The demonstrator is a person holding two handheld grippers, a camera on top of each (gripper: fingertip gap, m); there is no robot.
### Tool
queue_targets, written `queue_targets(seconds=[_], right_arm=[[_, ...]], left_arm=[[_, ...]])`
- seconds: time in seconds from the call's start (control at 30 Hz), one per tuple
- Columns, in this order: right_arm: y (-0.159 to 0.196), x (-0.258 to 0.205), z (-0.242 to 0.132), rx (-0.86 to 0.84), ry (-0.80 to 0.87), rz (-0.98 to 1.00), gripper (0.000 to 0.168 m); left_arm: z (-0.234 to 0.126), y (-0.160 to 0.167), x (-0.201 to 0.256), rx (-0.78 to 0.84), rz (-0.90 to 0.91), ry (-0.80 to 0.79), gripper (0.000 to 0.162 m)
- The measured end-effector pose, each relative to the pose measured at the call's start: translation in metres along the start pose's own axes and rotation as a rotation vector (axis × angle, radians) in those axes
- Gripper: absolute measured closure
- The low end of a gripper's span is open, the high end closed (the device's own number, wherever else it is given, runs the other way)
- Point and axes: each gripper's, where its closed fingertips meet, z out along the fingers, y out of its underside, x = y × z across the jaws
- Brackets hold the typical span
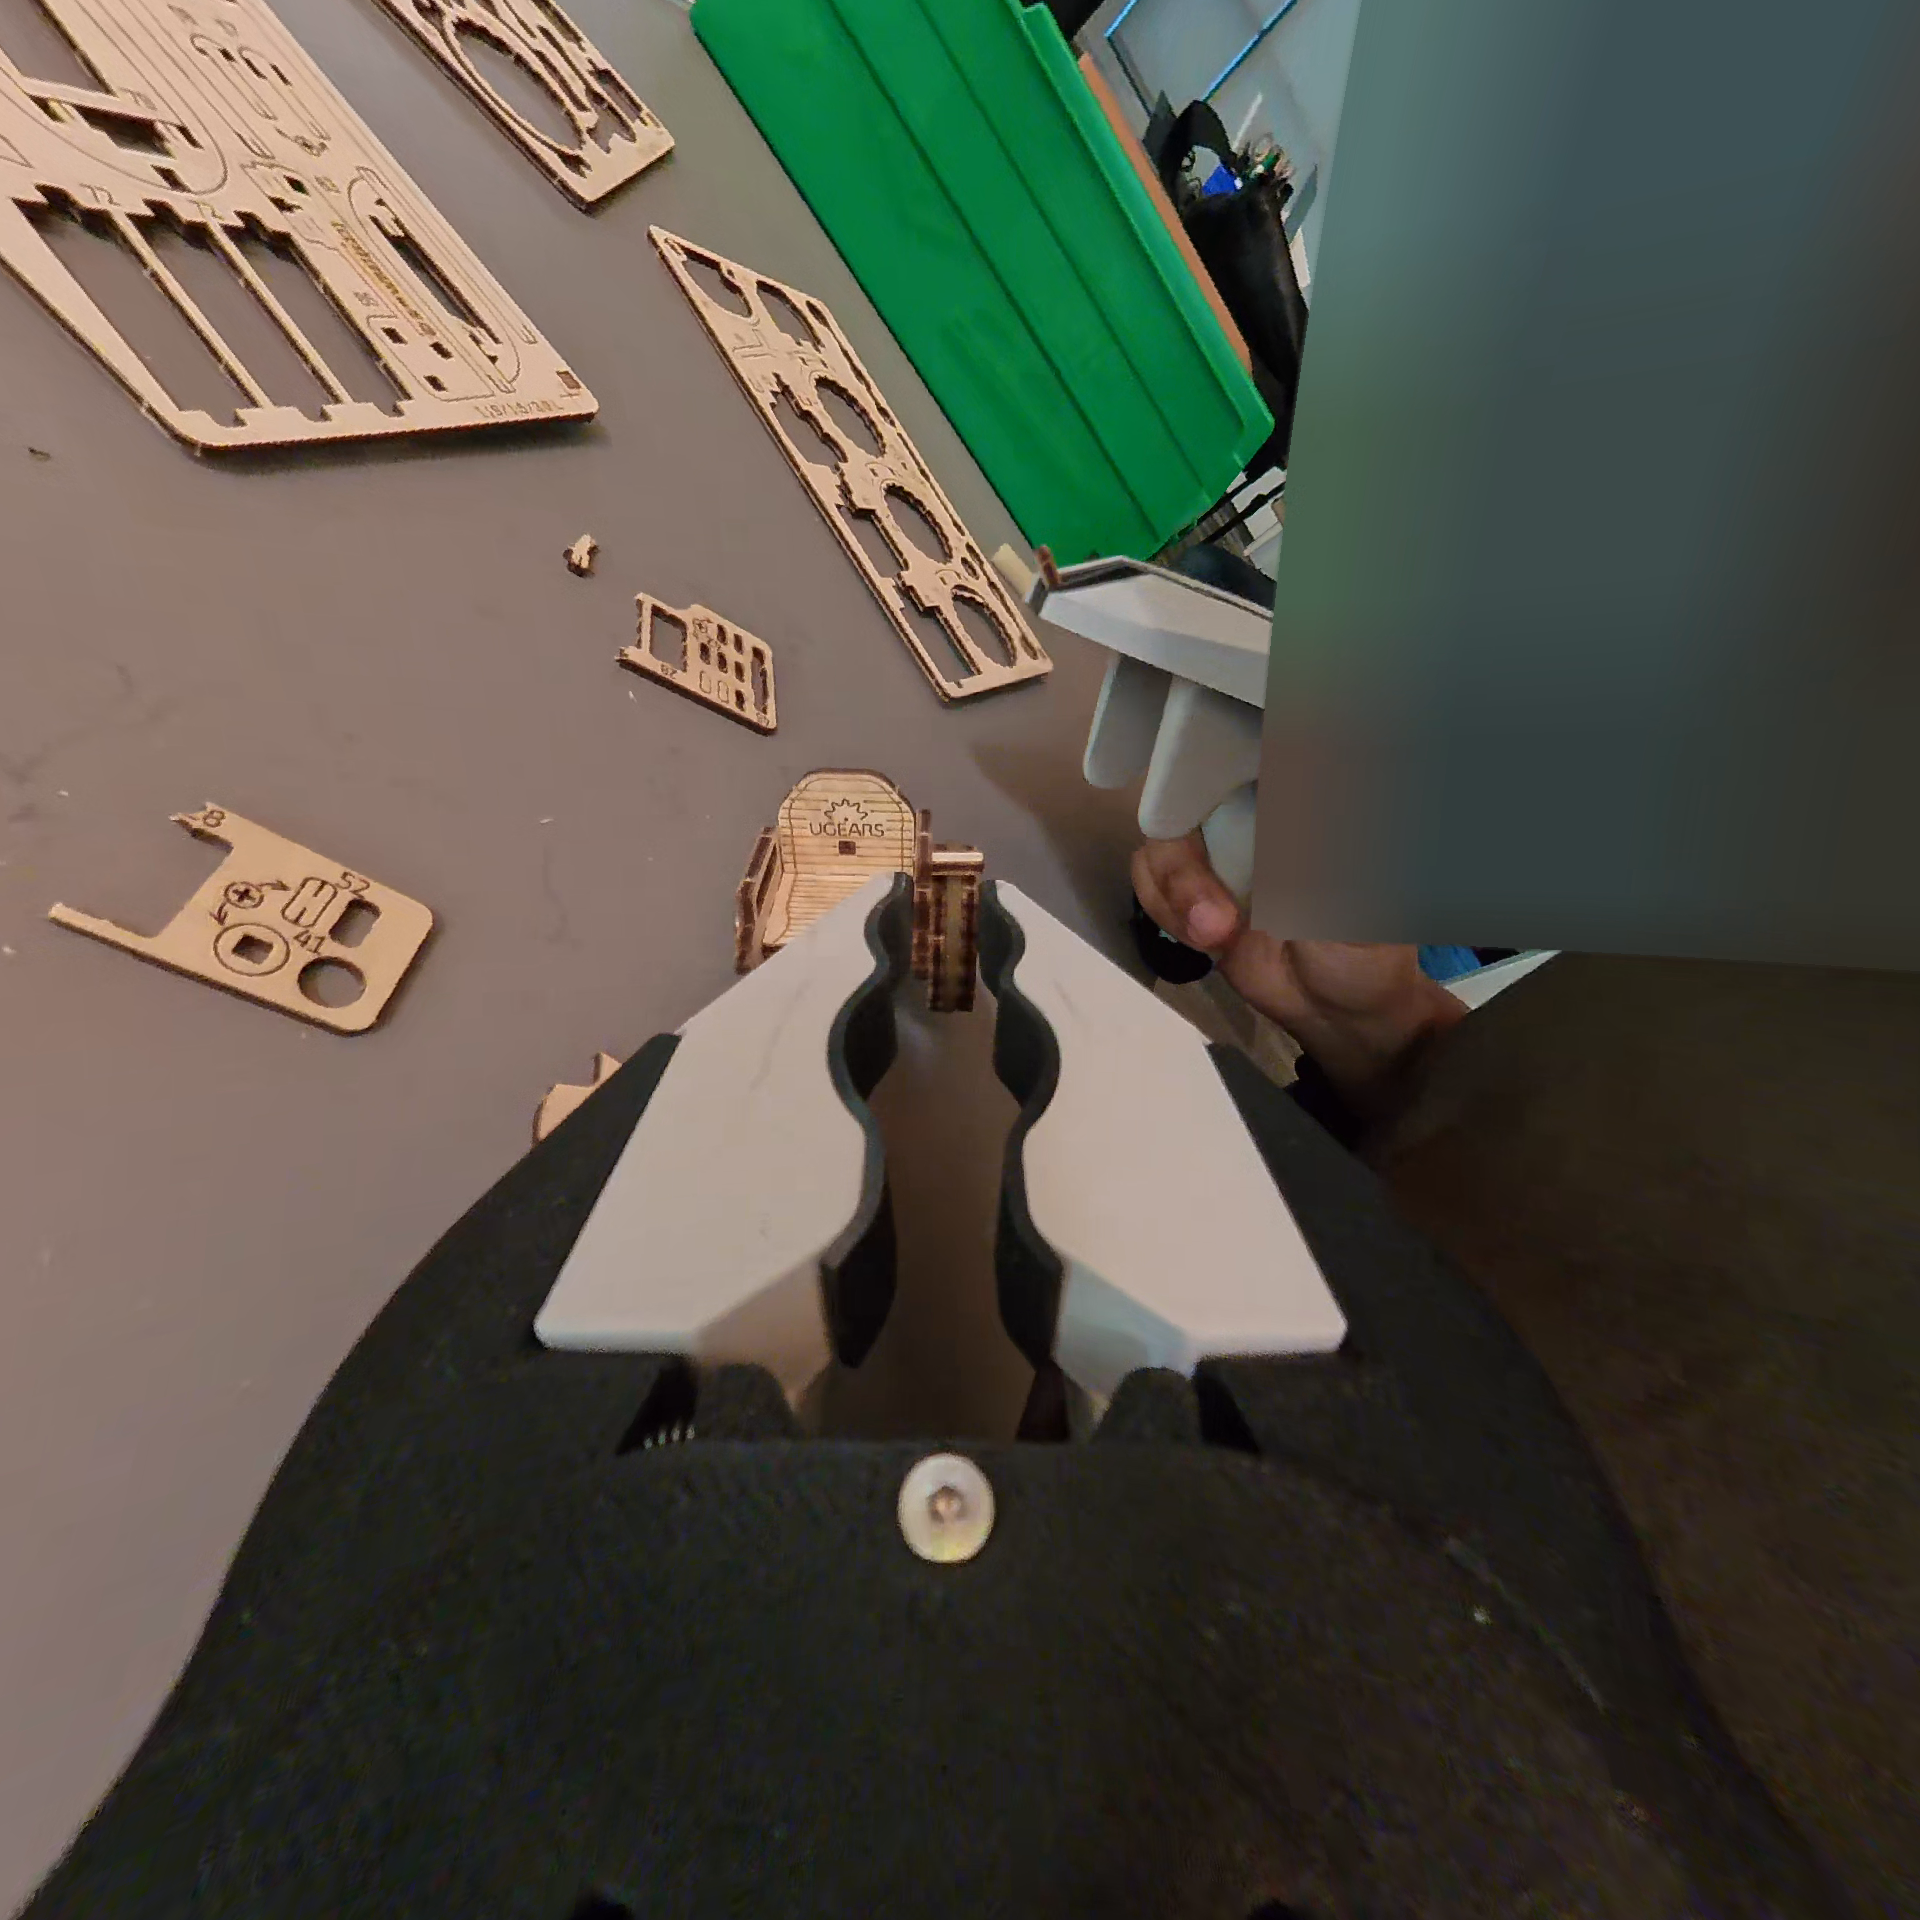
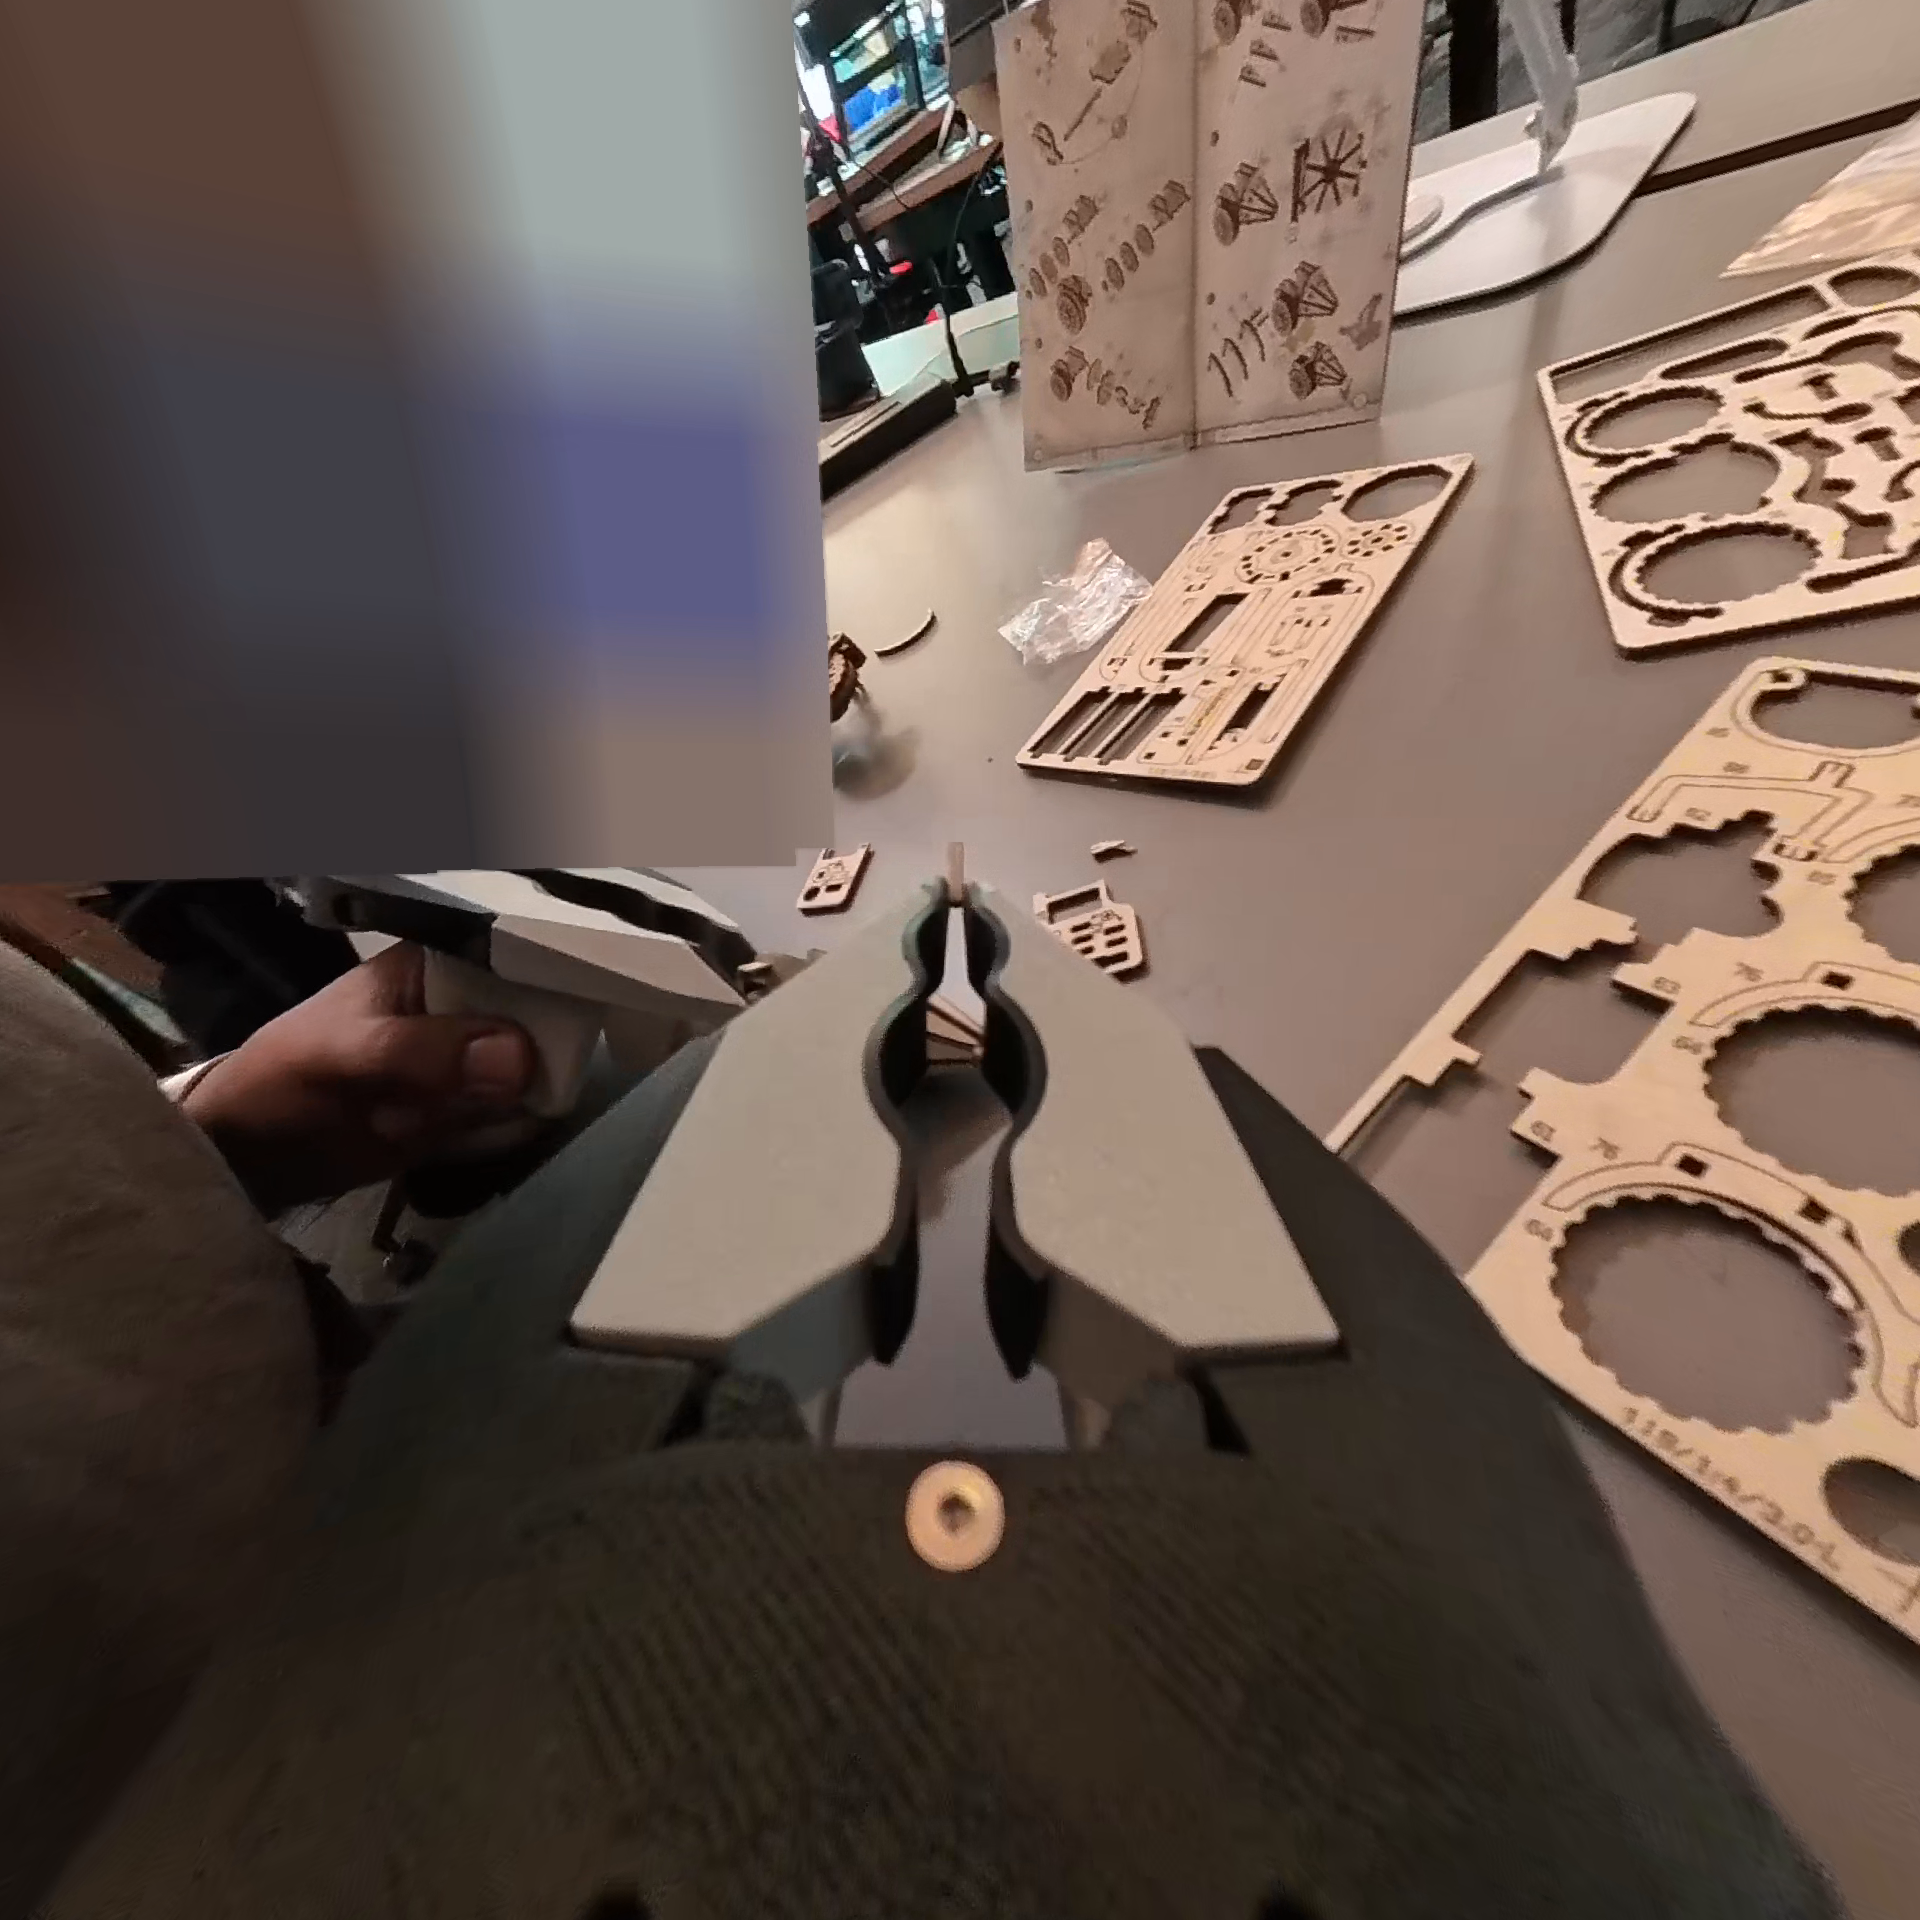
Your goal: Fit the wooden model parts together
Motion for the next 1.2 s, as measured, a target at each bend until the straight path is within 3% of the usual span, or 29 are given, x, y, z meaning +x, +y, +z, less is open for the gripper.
queue_targets(seconds=[0.2,0.4,0.67,1.03,1.2], right_arm=[[-0.002,0.007,0.0,0.015,0.075,-0.007,0.168],[0.021,-0.027,0.006,-0.108,-0.039,-0.085,0.168],[0.053,-0.034,0.006,-0.243,-0.005,-0.014,0.168],[0.059,-0.037,-0.004,-0.31,0.0,0.021,0.168],[0.055,-0.024,-0.01,-0.316,0.039,-0.013,0.168]], left_arm=[[0.001,0.0,-0.004,-0.001,0.021,-0.048,0.152],[0.001,0.002,-0.004,0.002,0.081,-0.101,0.152],[0.01,0.017,0.006,-0.069,0.301,-0.189,0.152],[0.015,0.028,0.013,-0.108,0.508,-0.268,0.152],[0.014,0.026,0.013,-0.097,0.512,-0.271,0.153]])
